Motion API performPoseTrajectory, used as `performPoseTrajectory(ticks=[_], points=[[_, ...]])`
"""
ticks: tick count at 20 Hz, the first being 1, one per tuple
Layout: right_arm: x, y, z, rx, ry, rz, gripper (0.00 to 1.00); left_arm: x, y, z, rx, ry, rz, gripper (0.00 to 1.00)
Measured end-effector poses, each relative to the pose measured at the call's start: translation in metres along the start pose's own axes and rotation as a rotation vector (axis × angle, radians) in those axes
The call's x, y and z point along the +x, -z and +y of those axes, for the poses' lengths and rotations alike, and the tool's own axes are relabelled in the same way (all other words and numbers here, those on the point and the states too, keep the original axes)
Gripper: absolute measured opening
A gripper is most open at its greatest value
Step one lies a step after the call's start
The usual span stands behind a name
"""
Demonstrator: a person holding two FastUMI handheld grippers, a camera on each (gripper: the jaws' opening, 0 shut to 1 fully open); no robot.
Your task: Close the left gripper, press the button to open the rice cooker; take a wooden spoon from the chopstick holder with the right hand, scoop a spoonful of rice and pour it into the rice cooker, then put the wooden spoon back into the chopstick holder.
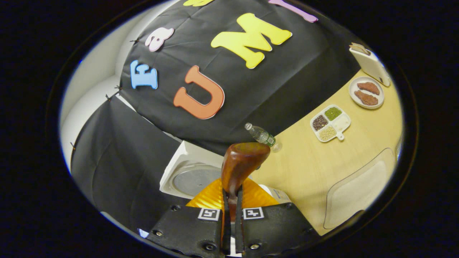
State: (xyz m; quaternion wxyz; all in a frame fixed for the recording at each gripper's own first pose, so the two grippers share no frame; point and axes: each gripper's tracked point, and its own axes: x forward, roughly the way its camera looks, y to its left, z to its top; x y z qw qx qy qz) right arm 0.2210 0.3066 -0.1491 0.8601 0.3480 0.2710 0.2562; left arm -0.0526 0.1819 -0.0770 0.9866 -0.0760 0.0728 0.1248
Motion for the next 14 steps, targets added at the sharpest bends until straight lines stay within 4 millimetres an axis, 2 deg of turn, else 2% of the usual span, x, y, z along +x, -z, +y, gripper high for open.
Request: performPoseTrajectory(ticks=[5,7,14], points=[[0.026,0.020,0.004,-0.129,0.059,-0.005,0.10,0.005,-0.004,0.022,-0.018,0.000,-0.034,0.94],[0.035,0.025,0.000,-0.195,0.100,-0.015,0.10,0.007,-0.002,0.031,-0.024,-0.004,-0.038,0.94],[0.051,0.038,-0.002,-0.398,0.186,-0.035,0.10,0.007,-0.004,0.046,-0.041,0.000,-0.060,0.94]])
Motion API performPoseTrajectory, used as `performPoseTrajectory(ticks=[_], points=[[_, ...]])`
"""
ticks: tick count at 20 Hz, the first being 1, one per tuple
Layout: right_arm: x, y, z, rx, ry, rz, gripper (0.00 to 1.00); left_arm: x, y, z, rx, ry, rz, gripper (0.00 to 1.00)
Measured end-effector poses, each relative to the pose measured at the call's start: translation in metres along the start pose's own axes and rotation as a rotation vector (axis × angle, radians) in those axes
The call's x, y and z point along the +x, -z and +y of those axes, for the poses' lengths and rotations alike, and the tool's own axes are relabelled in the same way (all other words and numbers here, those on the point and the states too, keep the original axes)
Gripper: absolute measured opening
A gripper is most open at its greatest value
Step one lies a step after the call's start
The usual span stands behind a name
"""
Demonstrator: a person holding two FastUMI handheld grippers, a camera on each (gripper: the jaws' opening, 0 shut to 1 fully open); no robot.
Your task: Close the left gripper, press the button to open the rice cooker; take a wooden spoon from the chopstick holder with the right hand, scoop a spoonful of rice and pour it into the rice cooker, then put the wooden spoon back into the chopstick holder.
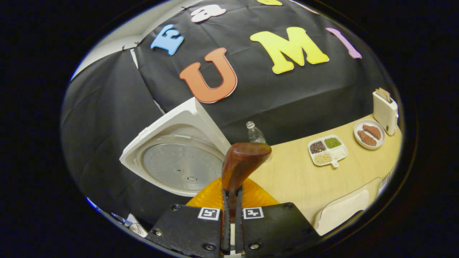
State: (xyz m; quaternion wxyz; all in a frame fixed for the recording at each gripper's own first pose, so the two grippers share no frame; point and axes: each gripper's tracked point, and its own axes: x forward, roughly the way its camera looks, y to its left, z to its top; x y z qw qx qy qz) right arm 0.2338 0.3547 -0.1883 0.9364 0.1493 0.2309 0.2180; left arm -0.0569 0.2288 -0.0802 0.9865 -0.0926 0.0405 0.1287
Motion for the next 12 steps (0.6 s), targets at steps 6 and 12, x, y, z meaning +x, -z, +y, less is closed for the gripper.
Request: performPoseTrajectory(ticks=[6,12], points=[[-0.001,-0.002,0.017,-0.159,0.023,-0.034,0.10,-0.002,0.003,0.002,0.002,-0.010,-0.012,0.94],[-0.010,-0.005,0.033,-0.352,0.016,-0.069,0.10,0.000,0.005,-0.011,0.016,0.026,-0.018,0.94]])
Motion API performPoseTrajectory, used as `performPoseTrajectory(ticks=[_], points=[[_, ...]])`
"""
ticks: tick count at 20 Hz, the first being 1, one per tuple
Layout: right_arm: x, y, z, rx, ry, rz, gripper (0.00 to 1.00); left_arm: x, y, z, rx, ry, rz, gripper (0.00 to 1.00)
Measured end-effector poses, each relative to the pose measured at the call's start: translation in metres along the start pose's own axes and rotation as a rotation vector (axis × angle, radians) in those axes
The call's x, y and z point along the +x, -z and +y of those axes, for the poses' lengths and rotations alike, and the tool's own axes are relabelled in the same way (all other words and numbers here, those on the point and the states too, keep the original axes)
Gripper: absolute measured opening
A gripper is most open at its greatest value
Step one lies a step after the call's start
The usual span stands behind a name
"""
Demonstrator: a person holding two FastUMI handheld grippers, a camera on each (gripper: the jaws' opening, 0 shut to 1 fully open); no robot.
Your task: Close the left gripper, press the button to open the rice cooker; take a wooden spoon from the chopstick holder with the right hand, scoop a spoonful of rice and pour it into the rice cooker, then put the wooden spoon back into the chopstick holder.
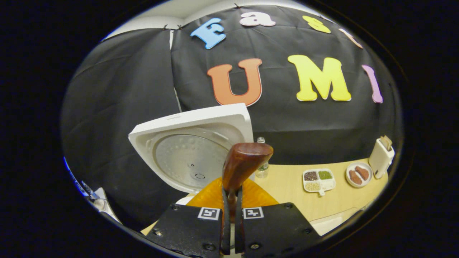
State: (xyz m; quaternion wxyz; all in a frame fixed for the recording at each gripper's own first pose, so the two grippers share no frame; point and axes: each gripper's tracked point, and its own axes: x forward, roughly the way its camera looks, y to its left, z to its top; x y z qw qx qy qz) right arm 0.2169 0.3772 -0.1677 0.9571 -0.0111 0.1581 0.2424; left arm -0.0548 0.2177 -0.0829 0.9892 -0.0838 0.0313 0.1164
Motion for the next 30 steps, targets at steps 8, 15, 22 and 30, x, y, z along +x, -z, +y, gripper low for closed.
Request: performPoseTrajectory(ticks=[8,15,22,30], points=[[-0.018,-0.014,0.028,-0.286,-0.044,-0.073,0.10,0.004,0.003,-0.006,0.000,0.018,-0.010,0.94],[-0.037,-0.019,0.052,-0.500,-0.100,-0.149,0.10,0.004,0.008,-0.006,0.013,0.039,-0.013,0.94],[-0.040,-0.020,0.053,-0.490,-0.113,-0.147,0.10,0.002,0.005,-0.007,0.004,0.043,-0.013,0.94],[-0.074,-0.035,0.026,-0.208,-0.137,-0.089,0.10,0.008,0.008,-0.027,-0.012,0.061,0.010,0.94]])
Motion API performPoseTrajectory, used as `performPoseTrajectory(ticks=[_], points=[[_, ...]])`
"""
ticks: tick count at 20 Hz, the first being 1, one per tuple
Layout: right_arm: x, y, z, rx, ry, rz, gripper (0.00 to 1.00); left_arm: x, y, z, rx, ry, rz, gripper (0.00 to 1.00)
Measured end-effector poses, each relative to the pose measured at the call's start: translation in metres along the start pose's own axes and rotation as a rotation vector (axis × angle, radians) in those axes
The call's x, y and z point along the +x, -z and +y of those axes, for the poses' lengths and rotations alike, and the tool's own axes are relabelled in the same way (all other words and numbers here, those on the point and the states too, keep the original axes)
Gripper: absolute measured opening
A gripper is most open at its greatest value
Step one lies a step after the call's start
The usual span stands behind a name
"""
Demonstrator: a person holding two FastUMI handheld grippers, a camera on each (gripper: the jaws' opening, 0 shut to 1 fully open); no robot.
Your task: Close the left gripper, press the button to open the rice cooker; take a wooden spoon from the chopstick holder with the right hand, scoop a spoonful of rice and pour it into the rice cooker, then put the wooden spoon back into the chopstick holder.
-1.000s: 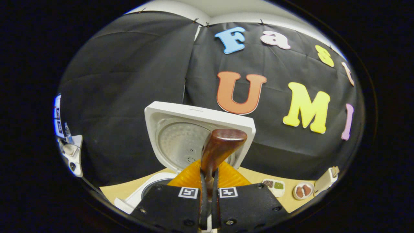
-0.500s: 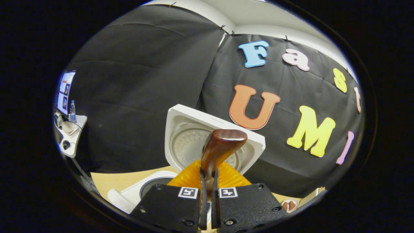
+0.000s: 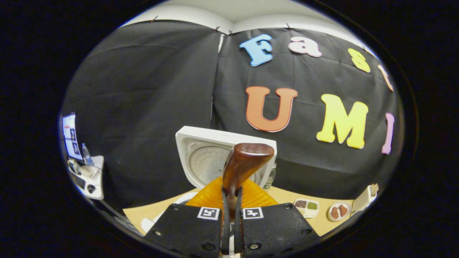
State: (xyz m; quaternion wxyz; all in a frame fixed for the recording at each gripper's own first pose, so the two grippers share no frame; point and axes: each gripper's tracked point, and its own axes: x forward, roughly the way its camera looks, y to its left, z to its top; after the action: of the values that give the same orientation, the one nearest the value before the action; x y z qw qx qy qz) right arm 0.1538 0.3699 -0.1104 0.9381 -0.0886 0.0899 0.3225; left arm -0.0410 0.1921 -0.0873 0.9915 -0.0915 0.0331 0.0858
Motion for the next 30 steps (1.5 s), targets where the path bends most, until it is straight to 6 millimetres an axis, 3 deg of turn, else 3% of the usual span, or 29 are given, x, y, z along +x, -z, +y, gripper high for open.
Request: performPoseTrajectory(ticks=[4,6,9,13,18,23,26,30], points=[[-0.036,-0.010,-0.033,0.207,-0.009,0.016,0.10,0.003,0.003,-0.022,-0.030,0.016,0.016,0.94],[-0.059,-0.015,-0.059,0.288,0.001,0.014,0.10,0.005,0.006,-0.036,-0.017,0.035,0.023,0.94],[-0.097,-0.020,-0.109,0.364,0.045,-0.007,0.10,0.010,0.008,-0.065,0.009,0.079,0.032,0.94],[-0.148,-0.007,-0.184,0.438,0.145,-0.017,0.12,0.016,0.005,-0.115,0.001,0.143,0.037,0.94],[-0.211,0.043,-0.277,0.489,0.302,0.018,0.10,0.020,0.013,-0.177,0.031,0.227,0.060,0.94],[-0.260,0.096,-0.364,0.499,0.458,0.069,0.10,0.030,0.019,-0.218,0.033,0.254,0.074,0.94],[-0.268,0.123,-0.394,0.509,0.503,0.097,0.10,0.033,0.023,-0.235,0.023,0.251,0.090,0.94],[-0.260,0.165,-0.406,0.531,0.518,0.150,0.10,0.030,0.022,-0.246,0.039,0.252,0.109,0.94]])
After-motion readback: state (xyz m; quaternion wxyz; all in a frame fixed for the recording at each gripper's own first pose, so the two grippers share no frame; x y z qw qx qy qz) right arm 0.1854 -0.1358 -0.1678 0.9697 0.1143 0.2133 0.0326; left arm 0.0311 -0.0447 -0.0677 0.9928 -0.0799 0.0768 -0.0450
